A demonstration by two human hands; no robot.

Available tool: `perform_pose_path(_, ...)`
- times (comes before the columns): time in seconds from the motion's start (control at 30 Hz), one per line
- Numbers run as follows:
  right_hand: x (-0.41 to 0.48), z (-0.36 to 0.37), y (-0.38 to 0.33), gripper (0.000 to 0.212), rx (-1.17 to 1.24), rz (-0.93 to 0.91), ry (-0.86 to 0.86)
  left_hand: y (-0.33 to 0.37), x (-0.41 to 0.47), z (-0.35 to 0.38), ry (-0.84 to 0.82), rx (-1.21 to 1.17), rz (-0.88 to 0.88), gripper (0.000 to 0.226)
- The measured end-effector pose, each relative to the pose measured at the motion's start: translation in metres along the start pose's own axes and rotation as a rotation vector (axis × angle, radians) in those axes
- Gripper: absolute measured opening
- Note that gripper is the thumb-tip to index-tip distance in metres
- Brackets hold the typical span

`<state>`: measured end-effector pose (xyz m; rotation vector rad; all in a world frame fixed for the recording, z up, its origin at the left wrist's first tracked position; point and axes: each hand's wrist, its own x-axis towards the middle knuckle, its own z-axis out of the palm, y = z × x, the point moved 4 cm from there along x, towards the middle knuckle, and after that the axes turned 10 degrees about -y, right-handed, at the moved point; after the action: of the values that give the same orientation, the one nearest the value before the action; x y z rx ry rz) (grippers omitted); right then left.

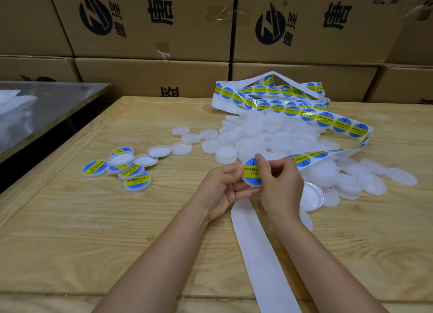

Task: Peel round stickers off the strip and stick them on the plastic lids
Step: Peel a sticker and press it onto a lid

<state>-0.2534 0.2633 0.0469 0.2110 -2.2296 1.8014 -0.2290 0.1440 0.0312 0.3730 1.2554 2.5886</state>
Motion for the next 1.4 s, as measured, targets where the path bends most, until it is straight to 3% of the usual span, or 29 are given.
perform_pose_path(0.33,-0.004,0.016,-0.001,0.047,-0.093,-0.059,-0.189,0.004,0.000,-0.008,0.143,-0.092,0.042,0.027)
perform_pose_path(0.73,-0.003,0.005,-0.007,0.007,-0.063,-0.219,-0.141,0.004,0.000,-0.008,0.102,-0.130,0.052,0.029)
perform_pose_path(0.97,-0.004,-0.002,-0.007,0.024,-0.021,-0.186,0.040,0.000,0.001,-0.001,-0.002,-0.060,0.027,0.029)
perform_pose_path(1.17,-0.008,0.012,-0.004,0.044,-0.074,-0.141,-0.090,0.001,0.002,-0.006,0.037,-0.055,0.051,0.026)
perform_pose_path(1.3,-0.012,0.017,-0.008,0.054,-0.164,-0.266,-0.135,0.008,0.001,-0.013,0.089,-0.064,0.086,0.030)
perform_pose_path(1.4,-0.016,0.019,-0.015,0.062,-0.273,-0.402,-0.133,0.023,0.000,-0.025,0.232,-0.040,0.160,0.029)
